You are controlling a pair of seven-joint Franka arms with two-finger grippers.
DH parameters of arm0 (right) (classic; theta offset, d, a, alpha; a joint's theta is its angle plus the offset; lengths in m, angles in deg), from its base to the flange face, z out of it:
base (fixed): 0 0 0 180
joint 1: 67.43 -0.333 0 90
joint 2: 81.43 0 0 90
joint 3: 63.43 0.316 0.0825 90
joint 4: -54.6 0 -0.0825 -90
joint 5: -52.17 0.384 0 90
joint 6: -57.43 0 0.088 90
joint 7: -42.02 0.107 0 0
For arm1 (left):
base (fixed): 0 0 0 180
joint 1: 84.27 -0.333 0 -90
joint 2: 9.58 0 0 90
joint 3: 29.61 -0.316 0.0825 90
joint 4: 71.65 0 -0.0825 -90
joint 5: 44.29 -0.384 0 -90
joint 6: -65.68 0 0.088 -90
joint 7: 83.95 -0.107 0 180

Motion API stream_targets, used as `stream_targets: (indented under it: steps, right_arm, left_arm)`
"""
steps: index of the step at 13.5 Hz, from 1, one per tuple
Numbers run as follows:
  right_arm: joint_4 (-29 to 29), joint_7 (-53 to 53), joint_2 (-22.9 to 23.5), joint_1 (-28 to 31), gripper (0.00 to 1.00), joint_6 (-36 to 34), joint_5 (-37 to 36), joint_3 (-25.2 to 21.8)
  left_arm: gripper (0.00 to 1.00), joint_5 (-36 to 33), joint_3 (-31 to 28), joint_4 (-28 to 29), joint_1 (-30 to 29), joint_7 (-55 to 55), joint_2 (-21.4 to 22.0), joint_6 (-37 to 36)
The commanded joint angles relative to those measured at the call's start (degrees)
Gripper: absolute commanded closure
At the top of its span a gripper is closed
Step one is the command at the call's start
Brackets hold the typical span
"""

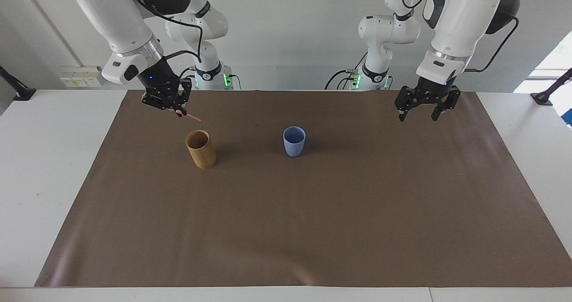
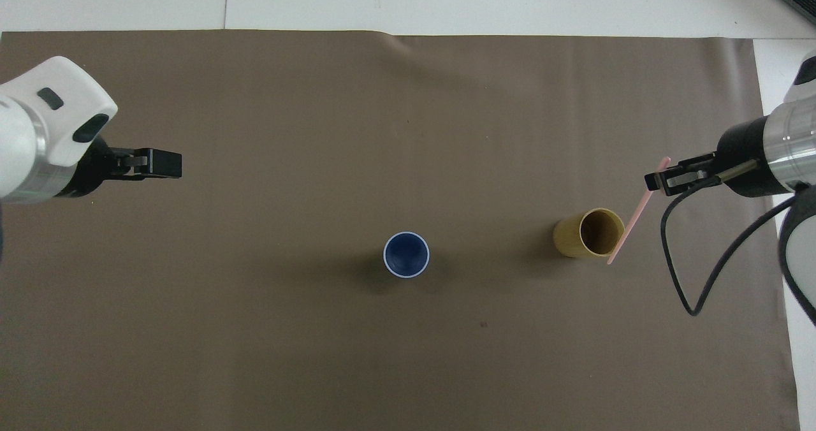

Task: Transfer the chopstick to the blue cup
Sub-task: 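Release the blue cup with the left gripper while the right gripper lifts the chopstick, then carry the pink chopstick over the blue cup and lower it in with the right gripper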

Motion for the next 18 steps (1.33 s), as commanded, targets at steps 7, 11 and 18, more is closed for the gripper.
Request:
stream_targets:
  steps: [7,11,18]
  right_arm:
    - [1.19,19.59,0.16,-12.84,1.0,3.85,-1.47,2.43]
    - [0.57,30.66,4.55,-21.36,1.0,13.6,-1.55,2.43]
    - [-0.92,33.85,8.86,-26.74,1.0,21.71,-4.81,2.43]
  left_arm:
    - [0.0,2.02,0.62,-17.14,-9.8,-12.16,-4.95,-17.72]
    - [0.0,1.84,0.71,-16.44,-9.8,-12.42,-3.9,-20.26]
    - [0.0,2.11,0.88,-14.15,-9.8,-12.51,-2.58,-20.19]
